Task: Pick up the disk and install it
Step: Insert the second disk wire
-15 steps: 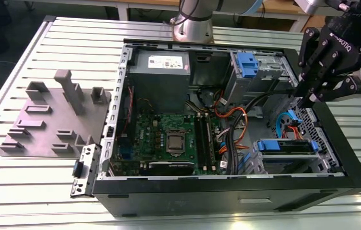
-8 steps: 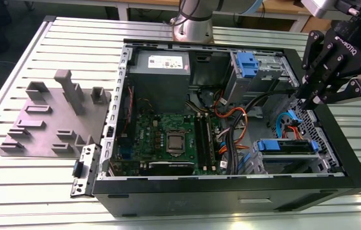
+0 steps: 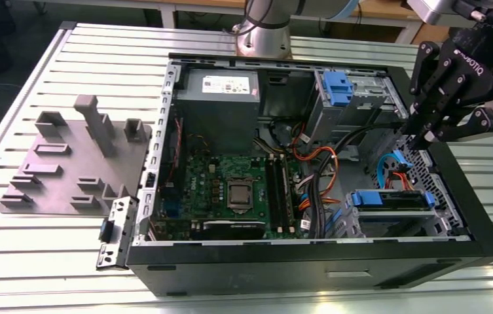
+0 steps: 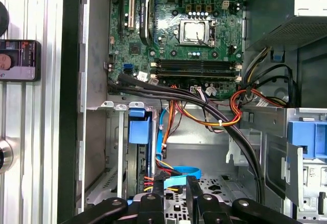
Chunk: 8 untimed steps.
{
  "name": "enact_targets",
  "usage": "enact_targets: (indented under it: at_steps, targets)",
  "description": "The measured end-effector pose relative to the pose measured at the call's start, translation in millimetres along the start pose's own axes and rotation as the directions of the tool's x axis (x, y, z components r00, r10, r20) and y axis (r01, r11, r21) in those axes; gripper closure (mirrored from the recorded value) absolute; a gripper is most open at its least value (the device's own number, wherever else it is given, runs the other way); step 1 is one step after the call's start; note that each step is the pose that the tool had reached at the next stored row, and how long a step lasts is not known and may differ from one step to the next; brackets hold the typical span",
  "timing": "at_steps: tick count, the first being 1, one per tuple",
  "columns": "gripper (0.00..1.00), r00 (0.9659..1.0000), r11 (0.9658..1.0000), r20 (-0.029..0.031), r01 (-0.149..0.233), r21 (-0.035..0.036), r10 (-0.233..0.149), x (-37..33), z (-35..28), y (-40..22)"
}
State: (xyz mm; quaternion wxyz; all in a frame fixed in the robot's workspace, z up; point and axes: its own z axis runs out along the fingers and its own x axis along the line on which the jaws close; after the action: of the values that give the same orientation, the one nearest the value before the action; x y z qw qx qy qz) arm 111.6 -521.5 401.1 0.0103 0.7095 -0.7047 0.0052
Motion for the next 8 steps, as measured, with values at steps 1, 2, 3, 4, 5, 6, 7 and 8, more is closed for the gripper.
enact_targets:
  at_steps: [1,2,3,4,5,6,7,8]
  targets:
    - [0.69,1.0,1.0,0.0,0.0,0.0,0.0,0.0,0.0,0.0]
    - [0.69,1.0,1.0,0.0001,0.0,0.0,0.0,0.0,0.0,0.1]
    - [0.69,1.0,1.0,0.0,0.0,0.0,0.0,0.0,0.0,0.1]
    - [0.69,1.0,1.0,0.0,0.0,0.0,0.0,0.0,0.0,0.1]
    - [0.69,1.0,1.0,0.0,0.0,0.0,0.0,0.0,0.0,0.1]
    - [0.69,1.0,1.0,0.0,0.0,0.0,0.0,0.0,0.0,0.2]
    - [0.69,1.0,1.0,0.0,0.0,0.0,0.0,0.0,0.0,0.2]
    - [0.69,1.0,1.0,0.0,0.0,0.0,0.0,0.0,0.0,0.2]
